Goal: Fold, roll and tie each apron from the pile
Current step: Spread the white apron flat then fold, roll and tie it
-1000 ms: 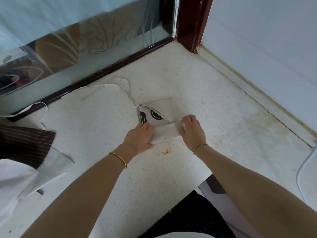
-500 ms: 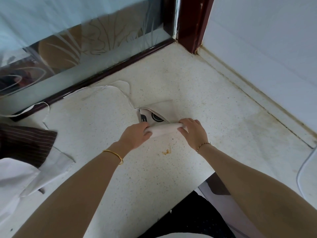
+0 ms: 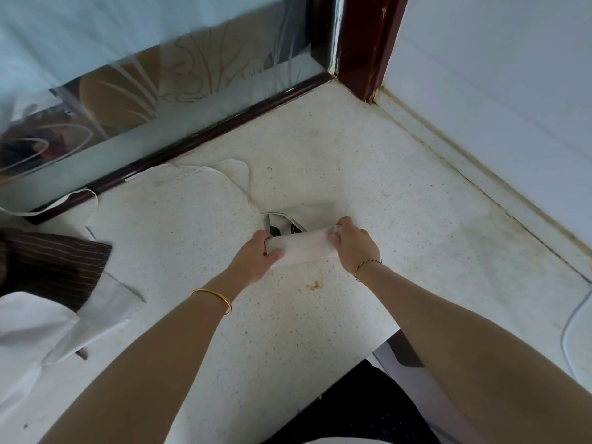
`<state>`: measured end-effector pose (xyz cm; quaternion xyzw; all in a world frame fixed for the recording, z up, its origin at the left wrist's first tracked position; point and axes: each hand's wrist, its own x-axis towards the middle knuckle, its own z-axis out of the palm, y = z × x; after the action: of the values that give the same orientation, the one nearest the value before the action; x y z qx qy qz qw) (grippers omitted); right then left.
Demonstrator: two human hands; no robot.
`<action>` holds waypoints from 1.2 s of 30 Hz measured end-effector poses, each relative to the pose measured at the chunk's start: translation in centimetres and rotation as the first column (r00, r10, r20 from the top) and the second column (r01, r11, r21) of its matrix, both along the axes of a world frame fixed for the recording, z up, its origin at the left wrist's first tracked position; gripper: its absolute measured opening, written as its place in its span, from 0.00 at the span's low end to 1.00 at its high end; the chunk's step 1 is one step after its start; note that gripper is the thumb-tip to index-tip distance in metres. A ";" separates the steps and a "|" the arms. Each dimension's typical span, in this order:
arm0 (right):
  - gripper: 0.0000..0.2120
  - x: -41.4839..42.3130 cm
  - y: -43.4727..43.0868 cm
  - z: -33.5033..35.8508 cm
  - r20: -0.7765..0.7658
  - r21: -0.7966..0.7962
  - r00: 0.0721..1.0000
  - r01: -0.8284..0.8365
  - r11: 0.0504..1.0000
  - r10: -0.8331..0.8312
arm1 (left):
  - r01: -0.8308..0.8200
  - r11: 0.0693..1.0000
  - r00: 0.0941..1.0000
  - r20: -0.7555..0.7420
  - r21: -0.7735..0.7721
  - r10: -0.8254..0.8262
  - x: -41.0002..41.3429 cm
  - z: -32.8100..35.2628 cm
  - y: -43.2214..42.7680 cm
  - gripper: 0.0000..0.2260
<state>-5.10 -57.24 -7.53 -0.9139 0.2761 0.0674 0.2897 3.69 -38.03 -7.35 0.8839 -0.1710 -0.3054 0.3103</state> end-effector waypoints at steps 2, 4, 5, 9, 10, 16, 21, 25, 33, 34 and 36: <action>0.12 0.2 0.3 0.1 -0.046 -0.032 0.999 0.014 0.999 -0.015 | -0.032 0.999 0.999 -0.003 0.009 0.032 -0.1 -0.1 -0.1 0.18; 0.12 0.3 0.6 0.3 -0.064 -0.099 0.998 0.008 0.995 -0.014 | -0.061 0.998 0.998 -0.008 0.026 0.061 -0.2 -0.1 -0.4 0.16; 0.13 0.2 0.7 0.4 -0.043 -0.161 0.999 -0.016 0.987 0.009 | -0.071 0.997 0.997 -0.008 0.035 0.071 -0.2 -0.1 -0.5 0.15; 0.11 -0.3 0.2 -0.2 0.104 -0.362 0.943 -0.260 0.895 0.316 | -0.085 0.994 0.996 -0.007 0.070 0.085 0.2 -0.1 -0.9 0.13; 0.13 -0.5 0.1 -0.3 0.103 -0.345 0.919 -0.325 0.881 0.380 | -0.084 0.994 0.996 -0.010 0.073 0.085 0.4 -0.3 -1.0 0.12; 0.19 -0.8 0.0 -0.9 -0.015 -0.340 0.883 -0.446 0.828 0.469 | -0.076 0.996 0.996 -0.039 0.057 0.078 0.7 -0.4 -0.9 0.09; 0.12 -0.2 -0.4 -0.7 0.010 -0.386 0.867 -0.455 0.802 0.497 | -0.097 0.995 0.994 -0.050 0.029 0.099 0.5 -0.4 0.1 0.13; 0.12 0.4 -1.0 0.2 -0.024 -0.302 0.863 -0.487 0.820 0.504 | -0.045 0.999 0.992 -0.117 0.006 0.045 0.8 -0.6 1.3 0.36; 0.10 0.9 -0.6 1.0 -0.078 -0.024 0.886 -0.461 0.887 0.458 | -0.144 0.989 0.988 -0.062 -0.034 0.142 0.3 0.0 0.8 0.14; 0.10 1.0 -0.6 0.9 -0.090 -0.017 0.889 -0.452 0.892 0.448 | -0.164 0.986 0.985 -0.065 -0.031 0.162 0.4 -0.2 0.8 0.15; 0.12 1.3 -0.5 0.8 -0.115 -0.037 0.895 -0.437 0.899 0.431 | -0.199 0.980 0.977 -0.076 -0.021 0.197 0.7 -0.4 0.6 0.17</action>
<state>-3.82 -57.70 -6.68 -0.9563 0.0820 0.1691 0.2242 4.36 -37.38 -7.73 0.8802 -0.0749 -0.3028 0.3577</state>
